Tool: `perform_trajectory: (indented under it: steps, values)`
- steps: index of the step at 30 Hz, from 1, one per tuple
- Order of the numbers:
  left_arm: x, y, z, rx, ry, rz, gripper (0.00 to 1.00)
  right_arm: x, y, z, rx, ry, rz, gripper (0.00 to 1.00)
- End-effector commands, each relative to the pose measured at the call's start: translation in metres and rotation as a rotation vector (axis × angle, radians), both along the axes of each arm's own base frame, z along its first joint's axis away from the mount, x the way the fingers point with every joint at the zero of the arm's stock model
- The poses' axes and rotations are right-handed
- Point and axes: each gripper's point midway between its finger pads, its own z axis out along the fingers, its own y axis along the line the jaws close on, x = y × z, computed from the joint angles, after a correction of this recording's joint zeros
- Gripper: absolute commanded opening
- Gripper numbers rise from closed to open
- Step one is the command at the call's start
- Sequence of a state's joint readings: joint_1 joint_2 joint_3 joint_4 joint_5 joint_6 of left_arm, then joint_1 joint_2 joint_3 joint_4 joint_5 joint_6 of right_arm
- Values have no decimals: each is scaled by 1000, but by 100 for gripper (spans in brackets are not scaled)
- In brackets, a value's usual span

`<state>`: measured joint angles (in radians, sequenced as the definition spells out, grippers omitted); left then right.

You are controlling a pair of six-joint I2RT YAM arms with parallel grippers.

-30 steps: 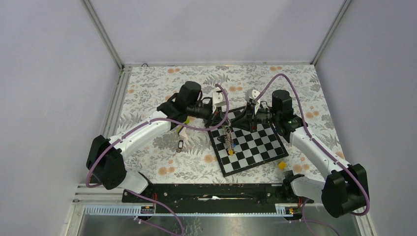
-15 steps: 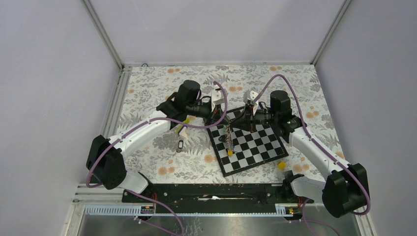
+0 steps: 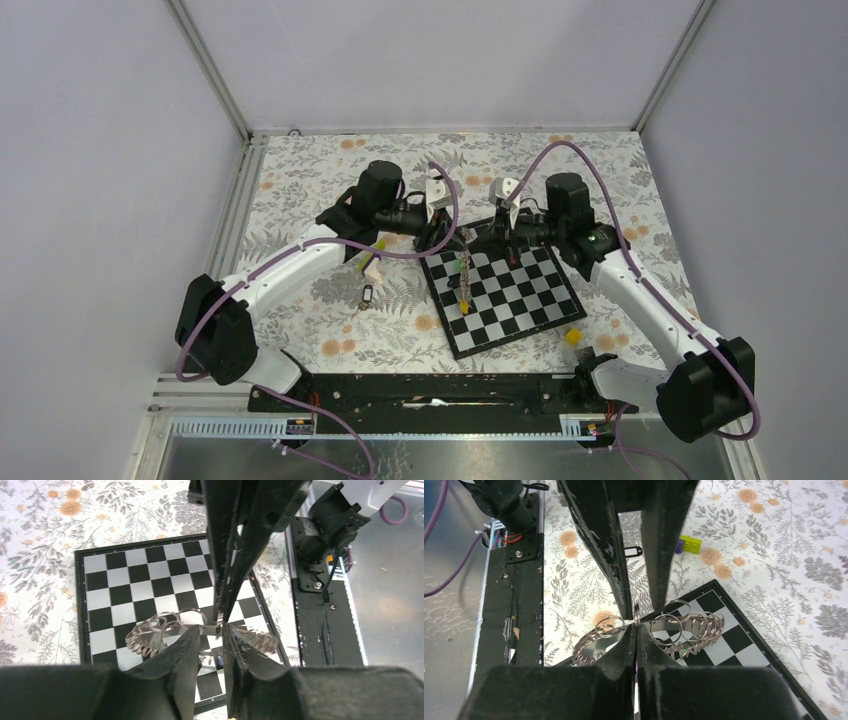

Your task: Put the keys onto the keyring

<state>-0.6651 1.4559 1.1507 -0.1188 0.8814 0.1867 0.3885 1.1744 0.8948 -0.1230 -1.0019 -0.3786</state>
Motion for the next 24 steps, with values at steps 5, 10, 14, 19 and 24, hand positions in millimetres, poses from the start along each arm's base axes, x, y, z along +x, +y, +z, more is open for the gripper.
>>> perform_trajectory:
  steps: [5,10,14,19,24]
  values:
    - [23,2,8,7,-202,1,52,3,-1,18,-223,-95,-41,0]
    - [17,-1,13,-15,-225,-53,57,5,-2,11,-294,-76,-64,0]
    - [15,-1,14,-18,-235,-70,56,7,-3,8,-325,-60,-72,0]
    - [12,-1,13,-23,-239,-90,50,7,-3,6,-337,-51,-72,0]
    - [8,-5,13,-43,-221,-126,40,6,0,5,-324,-32,-69,0]
